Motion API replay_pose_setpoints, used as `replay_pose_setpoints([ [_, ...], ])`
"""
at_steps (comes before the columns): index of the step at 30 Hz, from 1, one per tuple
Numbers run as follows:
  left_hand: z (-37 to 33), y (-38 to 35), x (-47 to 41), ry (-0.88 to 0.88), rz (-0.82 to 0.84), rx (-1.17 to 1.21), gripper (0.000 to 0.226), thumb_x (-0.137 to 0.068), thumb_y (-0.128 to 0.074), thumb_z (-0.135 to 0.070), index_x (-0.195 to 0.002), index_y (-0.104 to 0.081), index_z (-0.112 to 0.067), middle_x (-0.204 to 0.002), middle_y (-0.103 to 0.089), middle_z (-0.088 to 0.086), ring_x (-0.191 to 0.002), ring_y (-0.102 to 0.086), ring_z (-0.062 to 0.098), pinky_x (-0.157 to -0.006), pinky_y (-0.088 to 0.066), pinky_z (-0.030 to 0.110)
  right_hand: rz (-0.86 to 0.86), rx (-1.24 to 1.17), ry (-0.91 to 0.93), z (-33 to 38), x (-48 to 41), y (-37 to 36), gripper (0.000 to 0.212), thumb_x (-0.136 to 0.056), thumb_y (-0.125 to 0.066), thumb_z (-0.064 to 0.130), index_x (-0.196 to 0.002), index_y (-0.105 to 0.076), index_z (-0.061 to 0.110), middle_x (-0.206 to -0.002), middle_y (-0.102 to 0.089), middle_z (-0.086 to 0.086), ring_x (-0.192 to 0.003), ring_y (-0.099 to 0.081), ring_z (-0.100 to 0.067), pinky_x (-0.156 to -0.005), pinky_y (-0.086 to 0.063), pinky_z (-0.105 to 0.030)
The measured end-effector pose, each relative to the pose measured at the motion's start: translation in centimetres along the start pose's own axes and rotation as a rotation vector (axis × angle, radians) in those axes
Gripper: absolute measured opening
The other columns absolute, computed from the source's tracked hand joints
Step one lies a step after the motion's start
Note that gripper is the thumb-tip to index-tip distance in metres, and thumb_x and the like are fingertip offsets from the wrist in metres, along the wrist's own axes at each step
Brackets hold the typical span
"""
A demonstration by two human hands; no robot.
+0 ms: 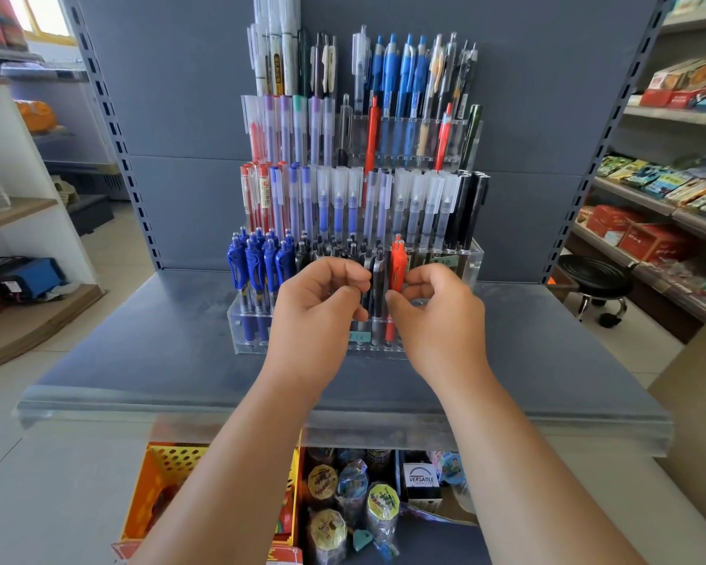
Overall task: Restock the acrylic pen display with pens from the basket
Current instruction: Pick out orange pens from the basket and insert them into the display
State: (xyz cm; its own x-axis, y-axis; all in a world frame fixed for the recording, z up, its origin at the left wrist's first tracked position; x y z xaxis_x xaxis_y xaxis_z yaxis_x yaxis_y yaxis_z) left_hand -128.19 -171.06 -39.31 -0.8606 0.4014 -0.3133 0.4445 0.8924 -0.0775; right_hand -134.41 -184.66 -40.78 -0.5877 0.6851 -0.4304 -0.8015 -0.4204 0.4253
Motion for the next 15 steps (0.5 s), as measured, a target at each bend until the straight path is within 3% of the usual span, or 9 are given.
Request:
replay_pose_setpoints([
  [7, 0.18, -0.07, 0.03, 0.014, 0.006, -0.019, 0.035, -0.089, -0.047, 0.011, -0.08, -0.066, -0.018, -0.081, -0.065, -0.004, -0.06, -0.058, 0.009, -0.053, -0.043, 0.014, -0.028, 0.042, -0.029, 0.08, 0.13, -0.13, 0.009, -0.088, -0.071, 0.022, -0.094, -0.064, 0.021, -0.075, -0.06, 0.017, -0.068, -0.056, 0.003, -0.054, -0.038, -0.007],
  [15, 0.4, -0.08, 0.12, 0.029, 0.011, -0.046, 0.035, -0.09, -0.048, 0.01, -0.081, -0.066, -0.018, -0.081, -0.065, -0.004, -0.06, -0.058, 0.009, -0.054, -0.044, 0.015, -0.023, 0.102, -0.062, 0.76, 0.42, -0.53, 0.01, -0.083, -0.067, 0.016, -0.084, -0.059, 0.021, -0.067, -0.06, 0.011, -0.061, -0.054, -0.001, -0.049, -0.038, -0.009],
])
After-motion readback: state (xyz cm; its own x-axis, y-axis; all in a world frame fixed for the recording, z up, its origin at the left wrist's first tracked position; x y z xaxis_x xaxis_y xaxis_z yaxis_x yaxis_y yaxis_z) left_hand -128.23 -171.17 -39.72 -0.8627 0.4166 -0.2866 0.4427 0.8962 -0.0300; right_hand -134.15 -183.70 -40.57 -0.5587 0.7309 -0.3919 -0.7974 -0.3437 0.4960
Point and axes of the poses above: each hand's wrist, its own x-axis away from the middle knuckle, its own y-axis out of the back of the hand, z = x × y, the point moved 4 cm from there along -x, towards the middle knuckle
